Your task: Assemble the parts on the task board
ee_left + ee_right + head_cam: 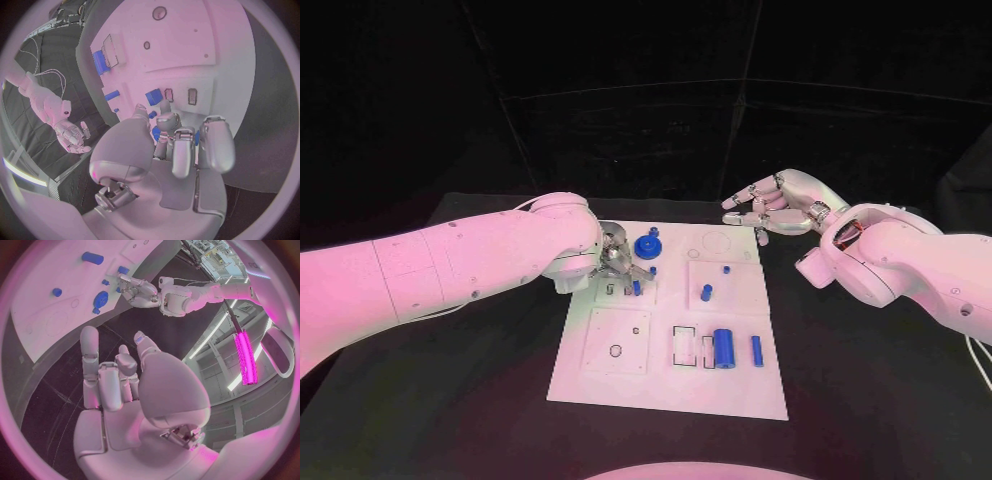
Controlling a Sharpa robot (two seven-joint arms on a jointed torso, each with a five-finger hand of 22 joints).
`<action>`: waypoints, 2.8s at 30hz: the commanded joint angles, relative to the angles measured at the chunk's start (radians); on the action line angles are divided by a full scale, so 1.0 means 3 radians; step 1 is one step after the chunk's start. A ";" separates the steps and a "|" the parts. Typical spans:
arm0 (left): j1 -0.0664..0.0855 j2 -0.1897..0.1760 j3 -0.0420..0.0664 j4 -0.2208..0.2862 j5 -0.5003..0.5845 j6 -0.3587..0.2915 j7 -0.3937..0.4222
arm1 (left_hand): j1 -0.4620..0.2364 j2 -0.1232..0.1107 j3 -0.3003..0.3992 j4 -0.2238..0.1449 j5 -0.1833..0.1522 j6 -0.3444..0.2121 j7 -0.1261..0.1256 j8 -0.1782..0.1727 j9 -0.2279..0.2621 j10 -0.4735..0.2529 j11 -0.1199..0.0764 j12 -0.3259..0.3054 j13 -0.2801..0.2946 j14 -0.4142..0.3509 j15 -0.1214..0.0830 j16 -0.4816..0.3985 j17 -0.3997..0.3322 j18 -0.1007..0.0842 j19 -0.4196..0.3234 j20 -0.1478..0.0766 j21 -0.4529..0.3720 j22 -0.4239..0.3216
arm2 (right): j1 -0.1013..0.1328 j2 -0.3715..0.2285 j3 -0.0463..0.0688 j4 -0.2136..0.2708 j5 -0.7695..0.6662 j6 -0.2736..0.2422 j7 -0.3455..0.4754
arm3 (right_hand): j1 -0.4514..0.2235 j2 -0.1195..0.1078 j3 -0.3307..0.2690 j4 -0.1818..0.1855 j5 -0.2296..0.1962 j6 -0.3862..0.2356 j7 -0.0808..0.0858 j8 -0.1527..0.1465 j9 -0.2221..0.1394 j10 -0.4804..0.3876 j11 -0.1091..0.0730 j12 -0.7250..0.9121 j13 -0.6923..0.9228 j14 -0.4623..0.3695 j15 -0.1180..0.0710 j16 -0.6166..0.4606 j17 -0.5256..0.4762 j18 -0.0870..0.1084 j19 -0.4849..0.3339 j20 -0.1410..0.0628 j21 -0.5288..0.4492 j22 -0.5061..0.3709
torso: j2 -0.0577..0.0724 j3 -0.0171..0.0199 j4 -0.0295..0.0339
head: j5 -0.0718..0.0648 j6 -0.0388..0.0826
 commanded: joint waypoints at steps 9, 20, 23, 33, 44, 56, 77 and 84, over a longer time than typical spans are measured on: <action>0.0008 0.0036 -0.0002 -0.0003 -0.0032 0.0154 -0.0041 | 0.0018 0.0025 -0.0018 -0.0033 -0.0007 -0.0043 -0.0003 0.0042 0.0040 0.0009 0.0002 0.0021 0.0011 0.0351 -0.0024 0.0011 0.0877 -0.0031 0.0068 -0.0011 0.0031 0.0021 | 0.0008 0.0026 0.0003 -0.0023 0.0001 0.0063 -0.0023 | -0.0030 0.0015 -0.0019 0.0004 0.0044 0.0018 -0.0006 0.0014 -0.0005 -0.0012 -0.0006 -0.0023 -0.0011 0.0124 -0.0021 -0.0025 -0.0026 0.0037 -0.0034 -0.0003 -0.0037 -0.0028 | -0.0001 -0.0001 0.0003 | -0.0003 -0.0021; 0.0008 0.0053 -0.0002 -0.0017 -0.0033 0.0216 -0.0044 | 0.0124 0.0075 0.0026 -0.0086 -0.0005 -0.0069 -0.0006 0.0080 0.0095 0.0007 -0.0001 0.0037 0.0023 0.0351 -0.0025 0.0011 0.0877 -0.0035 0.0067 -0.0011 0.0051 0.0055 | 0.0008 0.0039 0.0003 -0.0046 -0.0006 0.0077 -0.0031 | -0.0033 0.0015 -0.0021 0.0006 0.0055 0.0018 -0.0006 0.0015 -0.0005 -0.0016 -0.0007 -0.0031 -0.0020 0.0119 -0.0021 -0.0043 -0.0052 0.0041 -0.0046 -0.0004 -0.0054 -0.0057 | -0.0001 -0.0001 0.0006 | -0.0007 -0.0033; 0.0009 0.0063 -0.0002 -0.0030 -0.0033 0.0233 -0.0046 | 0.0143 0.0079 0.0036 -0.0097 -0.0005 -0.0074 -0.0006 0.0085 0.0104 0.0006 -0.0001 0.0039 0.0025 0.0351 -0.0026 0.0011 0.0877 -0.0036 0.0067 -0.0011 0.0055 0.0062 | 0.0008 0.0041 0.0003 -0.0048 -0.0007 0.0078 -0.0033 | -0.0033 0.0015 -0.0021 0.0006 0.0055 0.0018 -0.0006 0.0015 -0.0005 -0.0016 -0.0007 -0.0031 -0.0020 0.0119 -0.0021 -0.0043 -0.0052 0.0041 -0.0046 -0.0004 -0.0054 -0.0057 | 0.0000 -0.0001 0.0005 | -0.0003 -0.0038; 0.0013 0.0100 -0.0001 -0.0071 -0.0033 0.0300 -0.0048 | 0.0176 0.0075 0.0050 -0.0123 -0.0006 -0.0083 -0.0006 0.0094 0.0121 0.0005 -0.0001 0.0042 0.0027 0.0351 -0.0026 0.0011 0.0877 -0.0037 0.0065 -0.0011 0.0058 0.0069 | 0.0008 0.0056 0.0002 -0.0055 -0.0007 0.0045 -0.0018 | -0.0030 0.0020 -0.0020 0.0007 0.0094 0.0015 -0.0006 0.0017 -0.0008 -0.0016 -0.0007 -0.0036 -0.0028 0.0116 -0.0022 -0.0059 -0.0068 0.0042 -0.0050 -0.0005 -0.0068 -0.0073 | 0.0001 0.0000 0.0002 | -0.0005 -0.0051; 0.0015 0.0099 -0.0001 -0.0046 -0.0023 0.0268 -0.0002 | 0.0868 0.0263 0.0603 -0.0561 0.0022 -0.0194 -0.0055 0.0038 0.0141 -0.0059 -0.0049 -0.0018 -0.0010 0.0351 -0.0069 0.0011 0.0877 -0.0033 0.0051 -0.0047 0.0058 0.0076 | 0.0008 0.0077 0.0002 -0.0069 -0.0007 0.0053 -0.0018 | -0.0028 0.0023 -0.0019 0.0007 0.0115 0.0014 -0.0006 0.0018 -0.0009 -0.0018 -0.0008 -0.0040 -0.0034 0.0115 -0.0023 -0.0066 -0.0076 0.0042 -0.0050 -0.0005 -0.0074 -0.0076 | -0.0002 -0.0001 0.0004 | -0.0006 -0.0067; 0.0014 -0.0012 -0.0001 0.0090 0.0012 0.0070 0.0119 | 0.0296 -0.0512 0.2855 -0.0836 0.0092 -0.0204 -0.0004 0.0045 0.0268 0.0000 -0.0014 -0.0083 -0.0071 0.0351 -0.0026 0.0011 0.0877 -0.0032 0.0040 -0.0018 0.0052 0.0114 | 0.0007 0.0102 0.0002 -0.0097 -0.0007 0.0078 -0.0020 | -0.0027 0.0025 -0.0018 0.0007 0.0123 0.0015 -0.0006 0.0019 -0.0009 -0.0017 -0.0008 -0.0040 -0.0035 0.0115 -0.0023 -0.0067 -0.0077 0.0043 -0.0051 -0.0006 -0.0077 -0.0081 | 0.0000 -0.0001 0.0008 | -0.0004 -0.0088; -0.0074 -0.0242 -0.0004 0.0285 -0.0097 -0.0524 0.0190 | 0.0130 -0.0575 0.3082 -0.0919 0.0076 -0.0213 -0.0012 0.0106 0.0339 0.0044 -0.0016 -0.0031 -0.0024 0.0351 -0.0037 0.0011 0.0877 -0.0039 0.0052 -0.0019 0.0070 0.0154 | 0.0007 0.0113 0.0002 -0.0130 -0.0007 0.0105 -0.0009 | -0.0046 0.0029 -0.0024 0.0022 0.0140 0.0014 -0.0005 0.0021 -0.0010 -0.0022 -0.0007 -0.0049 -0.0048 0.0113 -0.0023 -0.0081 -0.0094 0.0045 -0.0058 -0.0006 -0.0093 -0.0103 | -0.0003 0.0001 0.0004 | 0.0044 -0.0122; -0.0128 -0.0225 -0.0005 0.0266 -0.0222 -0.0560 0.0120 | 0.0127 -0.0577 0.3085 -0.0921 0.0075 -0.0213 -0.0012 0.0108 0.0340 0.0041 -0.0016 -0.0036 -0.0031 0.0351 -0.0037 0.0011 0.0877 -0.0038 0.0052 -0.0019 0.0069 0.0153 | 0.0007 0.0109 0.0002 -0.0130 -0.0007 0.0109 -0.0004 | -0.0046 0.0029 -0.0024 0.0022 0.0140 0.0014 -0.0005 0.0021 -0.0010 -0.0022 -0.0007 -0.0049 -0.0048 0.0113 -0.0023 -0.0081 -0.0094 0.0045 -0.0058 -0.0006 -0.0093 -0.0103 | -0.0001 0.0002 0.0000 | 0.0046 -0.0128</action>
